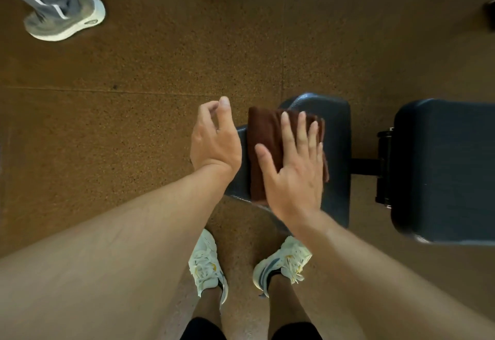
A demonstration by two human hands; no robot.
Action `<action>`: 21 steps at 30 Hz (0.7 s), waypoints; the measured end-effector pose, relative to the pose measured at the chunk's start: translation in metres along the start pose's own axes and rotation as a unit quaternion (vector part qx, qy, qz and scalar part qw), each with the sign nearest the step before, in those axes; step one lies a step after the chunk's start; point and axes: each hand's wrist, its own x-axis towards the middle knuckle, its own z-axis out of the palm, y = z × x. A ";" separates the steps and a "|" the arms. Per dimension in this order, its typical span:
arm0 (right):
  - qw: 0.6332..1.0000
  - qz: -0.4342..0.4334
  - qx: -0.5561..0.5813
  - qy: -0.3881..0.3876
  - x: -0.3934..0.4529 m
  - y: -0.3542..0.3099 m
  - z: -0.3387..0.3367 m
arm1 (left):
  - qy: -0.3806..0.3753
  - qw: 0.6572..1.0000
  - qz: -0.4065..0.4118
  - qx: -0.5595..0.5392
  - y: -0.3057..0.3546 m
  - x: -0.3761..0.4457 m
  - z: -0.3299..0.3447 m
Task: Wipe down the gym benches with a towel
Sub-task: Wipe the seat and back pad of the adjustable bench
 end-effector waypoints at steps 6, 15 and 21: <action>0.989 -0.120 -0.075 -0.030 -0.028 -0.019 0.008 | -0.044 0.960 -0.196 -0.193 -0.043 0.004 -0.031; 0.963 -0.017 -0.169 -0.207 0.111 -0.073 -0.034 | -0.083 0.984 -0.107 -0.117 -0.043 -0.022 -0.054; 0.978 -0.099 -0.123 -0.140 0.067 -0.078 -0.029 | -0.080 0.983 -0.082 -0.146 -0.013 -0.003 -0.058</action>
